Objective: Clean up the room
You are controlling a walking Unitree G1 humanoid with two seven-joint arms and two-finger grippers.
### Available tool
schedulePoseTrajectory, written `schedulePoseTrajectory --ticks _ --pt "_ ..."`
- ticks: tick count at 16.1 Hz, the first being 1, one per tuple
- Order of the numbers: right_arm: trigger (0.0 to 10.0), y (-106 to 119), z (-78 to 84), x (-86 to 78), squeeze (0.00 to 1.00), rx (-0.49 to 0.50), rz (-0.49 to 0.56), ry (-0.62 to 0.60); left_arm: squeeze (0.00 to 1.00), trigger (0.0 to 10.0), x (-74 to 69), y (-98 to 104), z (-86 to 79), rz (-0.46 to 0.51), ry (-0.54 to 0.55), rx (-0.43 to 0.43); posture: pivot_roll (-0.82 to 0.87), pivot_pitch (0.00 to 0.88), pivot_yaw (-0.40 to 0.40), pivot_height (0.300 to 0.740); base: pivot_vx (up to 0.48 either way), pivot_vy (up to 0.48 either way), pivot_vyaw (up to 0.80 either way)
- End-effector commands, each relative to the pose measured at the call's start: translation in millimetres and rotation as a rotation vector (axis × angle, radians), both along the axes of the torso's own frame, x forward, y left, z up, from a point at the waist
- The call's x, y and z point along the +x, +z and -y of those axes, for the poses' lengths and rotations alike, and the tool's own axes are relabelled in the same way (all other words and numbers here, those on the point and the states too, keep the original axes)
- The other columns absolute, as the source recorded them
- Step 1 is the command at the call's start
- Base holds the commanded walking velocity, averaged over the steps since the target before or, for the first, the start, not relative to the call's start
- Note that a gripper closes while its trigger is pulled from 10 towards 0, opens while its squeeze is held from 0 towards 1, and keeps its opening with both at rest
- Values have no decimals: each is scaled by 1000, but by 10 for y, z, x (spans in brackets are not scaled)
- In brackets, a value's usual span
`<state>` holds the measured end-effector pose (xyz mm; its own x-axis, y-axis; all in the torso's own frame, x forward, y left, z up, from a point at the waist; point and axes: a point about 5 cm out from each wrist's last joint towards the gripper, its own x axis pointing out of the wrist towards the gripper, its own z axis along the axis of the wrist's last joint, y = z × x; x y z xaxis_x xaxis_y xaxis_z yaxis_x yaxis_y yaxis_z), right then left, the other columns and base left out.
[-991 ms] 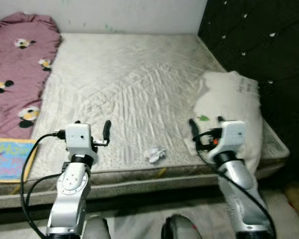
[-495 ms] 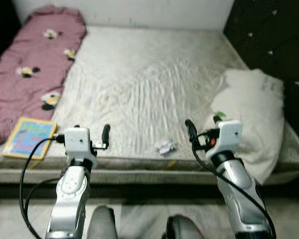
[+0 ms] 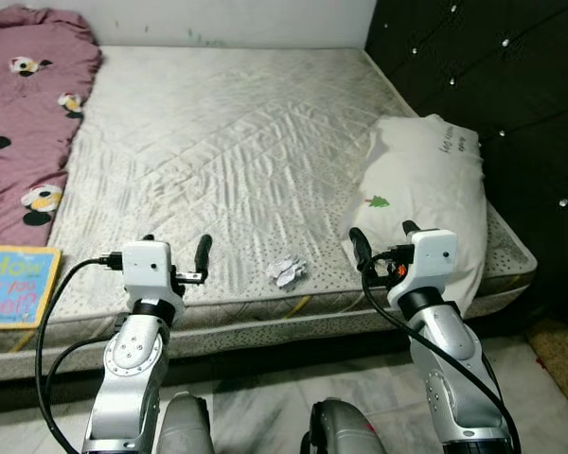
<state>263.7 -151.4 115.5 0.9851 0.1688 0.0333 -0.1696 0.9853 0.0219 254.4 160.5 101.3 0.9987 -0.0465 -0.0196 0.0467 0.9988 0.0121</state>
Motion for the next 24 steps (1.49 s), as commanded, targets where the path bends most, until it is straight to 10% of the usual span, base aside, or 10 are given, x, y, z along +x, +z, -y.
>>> schedulePoseTrajectory --ticks 1,24 --pt "10000 8 3 1 0 -5 3 1 0 10000 16 64 15 29 -13 2 2 54 -54 673 311 0 0" --pt "10000 17 -17 13 0 -11 6 24 0 10000 20 52 48 29 -18 -5 1 46 -69 673 371 0 0"
